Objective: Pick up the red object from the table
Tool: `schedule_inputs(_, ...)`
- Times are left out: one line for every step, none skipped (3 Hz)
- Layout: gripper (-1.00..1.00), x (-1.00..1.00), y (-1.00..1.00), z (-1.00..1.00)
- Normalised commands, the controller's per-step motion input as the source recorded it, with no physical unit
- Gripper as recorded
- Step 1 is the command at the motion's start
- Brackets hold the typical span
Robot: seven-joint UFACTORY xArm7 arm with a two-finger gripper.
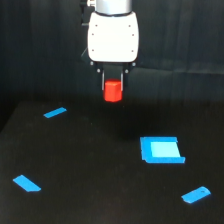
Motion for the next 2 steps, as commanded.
schedule_inputs(-0.88, -0.02, 0.0, 0.05)
schedule_inputs(-0.93, 0.03, 0.0, 0.06)
